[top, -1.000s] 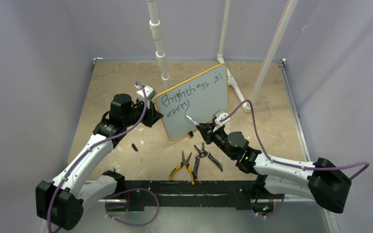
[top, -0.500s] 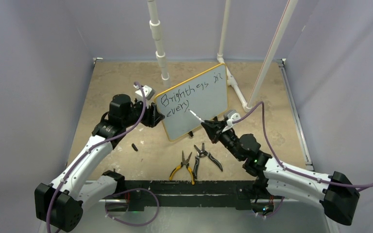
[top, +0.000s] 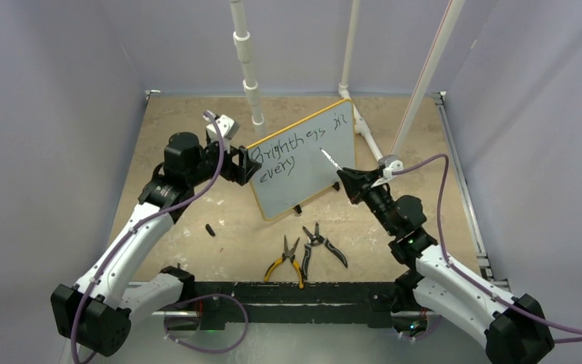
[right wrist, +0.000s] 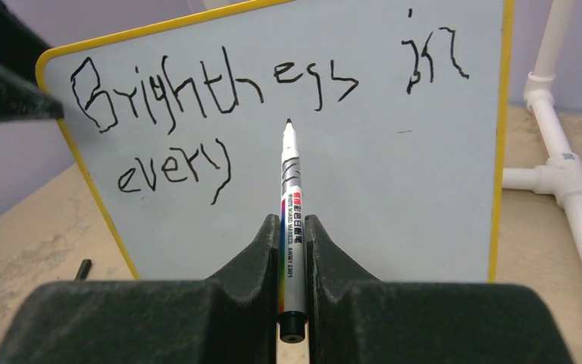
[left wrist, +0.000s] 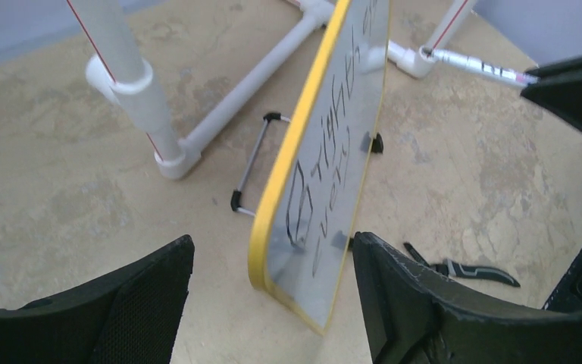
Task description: Write a sentence on the whiteboard
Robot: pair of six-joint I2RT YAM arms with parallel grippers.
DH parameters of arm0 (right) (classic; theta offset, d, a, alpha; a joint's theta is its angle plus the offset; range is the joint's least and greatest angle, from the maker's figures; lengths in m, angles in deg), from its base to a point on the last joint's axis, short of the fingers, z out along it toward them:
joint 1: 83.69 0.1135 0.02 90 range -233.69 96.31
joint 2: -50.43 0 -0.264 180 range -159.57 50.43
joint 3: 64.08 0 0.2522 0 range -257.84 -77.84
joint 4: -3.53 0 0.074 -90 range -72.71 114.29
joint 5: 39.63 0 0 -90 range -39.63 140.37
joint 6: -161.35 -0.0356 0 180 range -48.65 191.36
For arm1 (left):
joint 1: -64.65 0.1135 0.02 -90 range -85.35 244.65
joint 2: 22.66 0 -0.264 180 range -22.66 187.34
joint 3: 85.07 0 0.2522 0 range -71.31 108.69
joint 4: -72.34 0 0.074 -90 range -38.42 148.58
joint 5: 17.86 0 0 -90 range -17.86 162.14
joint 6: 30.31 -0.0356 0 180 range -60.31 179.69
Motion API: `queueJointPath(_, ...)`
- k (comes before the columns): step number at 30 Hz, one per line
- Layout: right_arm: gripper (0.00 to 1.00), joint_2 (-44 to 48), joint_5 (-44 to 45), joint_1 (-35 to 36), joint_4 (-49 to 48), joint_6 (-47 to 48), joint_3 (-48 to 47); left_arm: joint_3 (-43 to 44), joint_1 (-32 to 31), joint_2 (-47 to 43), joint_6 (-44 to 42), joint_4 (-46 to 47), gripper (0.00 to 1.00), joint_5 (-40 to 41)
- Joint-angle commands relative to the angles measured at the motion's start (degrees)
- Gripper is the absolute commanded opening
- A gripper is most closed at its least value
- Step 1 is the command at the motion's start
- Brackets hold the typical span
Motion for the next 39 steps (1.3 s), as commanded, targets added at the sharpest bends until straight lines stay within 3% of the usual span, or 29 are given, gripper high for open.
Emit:
queueJointPath(1, 0.0, -1.46, -4.99, -0.45, -3.67, 0.98, -1.8, 8.0, 0.01, 5.72, -3.05, 2.08, 0.76, 0.78)
queueJointPath(13, 0.0, -8.38, -6.06, -0.34, -7.04, 4.4, -4.61, 15.65, -1.25, 16.2, -3.42, 5.14, 0.74, -4.71)
queueJointPath(18, 0.0, -10.21, -5.63, -0.3, -6.61, 3.64, -4.87, 15.06, -1.68, 16.62, -3.73, 5.48, 0.5, -5.15)
queueJointPath(23, 0.0, -11.26, -4.73, -0.35, -7.08, 3.84, -5.16, 14.68, -1.76, 16.78, -3.72, 5.85, 0.34, -5.4)
queueJointPath(39, 0.0, -14.62, -2.15, -0.32, -7.07, 3.59, -6.45, 13.71, -1.77, 16.88, -4.29, 6.3, 0.04, -6.32)
